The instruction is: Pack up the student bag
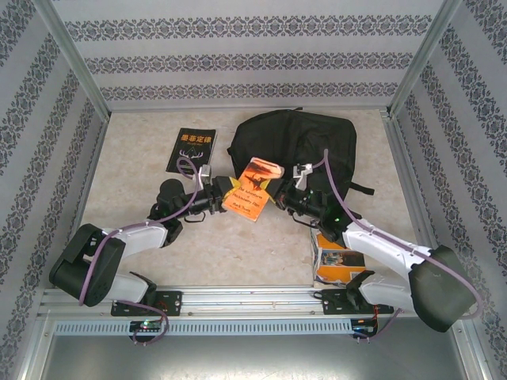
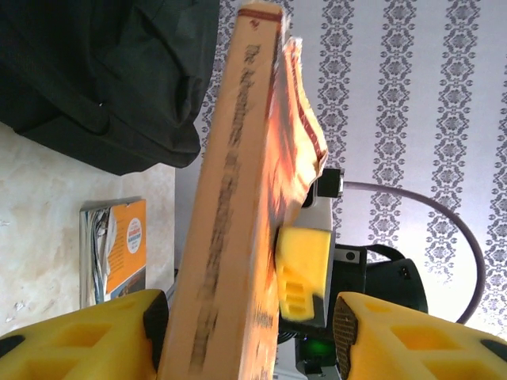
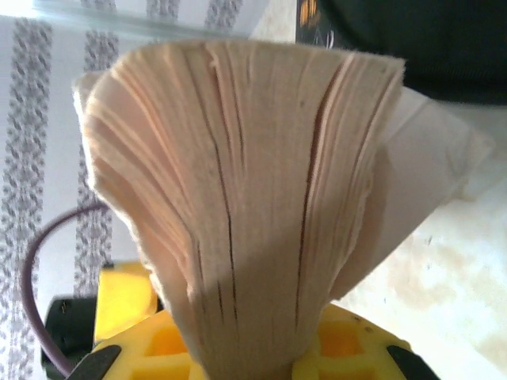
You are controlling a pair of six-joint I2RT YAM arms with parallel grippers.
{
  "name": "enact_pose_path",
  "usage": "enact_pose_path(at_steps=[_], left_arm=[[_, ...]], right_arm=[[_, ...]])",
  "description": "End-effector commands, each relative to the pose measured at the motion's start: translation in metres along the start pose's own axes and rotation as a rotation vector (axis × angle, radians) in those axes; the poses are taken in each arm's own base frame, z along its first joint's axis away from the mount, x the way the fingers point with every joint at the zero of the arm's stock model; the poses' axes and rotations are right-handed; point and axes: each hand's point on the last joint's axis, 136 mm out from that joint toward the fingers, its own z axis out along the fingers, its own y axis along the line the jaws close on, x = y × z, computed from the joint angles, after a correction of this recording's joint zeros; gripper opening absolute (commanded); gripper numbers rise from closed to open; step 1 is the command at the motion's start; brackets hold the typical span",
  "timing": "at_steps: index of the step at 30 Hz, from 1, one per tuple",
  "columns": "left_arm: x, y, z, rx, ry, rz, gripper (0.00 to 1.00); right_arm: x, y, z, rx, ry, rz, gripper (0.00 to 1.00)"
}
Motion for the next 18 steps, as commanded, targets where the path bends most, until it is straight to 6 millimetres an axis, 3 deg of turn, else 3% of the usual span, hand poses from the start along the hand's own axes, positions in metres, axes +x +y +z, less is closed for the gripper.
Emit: enact_pose_path(at_steps=[1, 4, 11, 18], left_arm=[[-0.006, -0.019, -0.007, 0.073, -0.055, 0.031, 0.58], [-0.003, -0.027, -0.006, 0.098, -0.051, 0.049, 0.48], [-0.005, -0.031, 0.001, 0.096, -0.062, 0.080, 0.49], [-0.011, -0.022, 0.010, 0.078, -0.076, 0.094, 0.50]], right_arm=[[-0.030, 0.012, -0.010, -0.035, -0.183, 0.024, 0.00], [-0.039, 0.004, -0.012, -0.017, -0.259, 0.051, 0.00], [-0.043, 0.012, -0.001, -0.033, -0.316, 0.075, 0.00], [-0.042, 0.011, 0.013, -0.074, -0.322, 0.153, 0.00]])
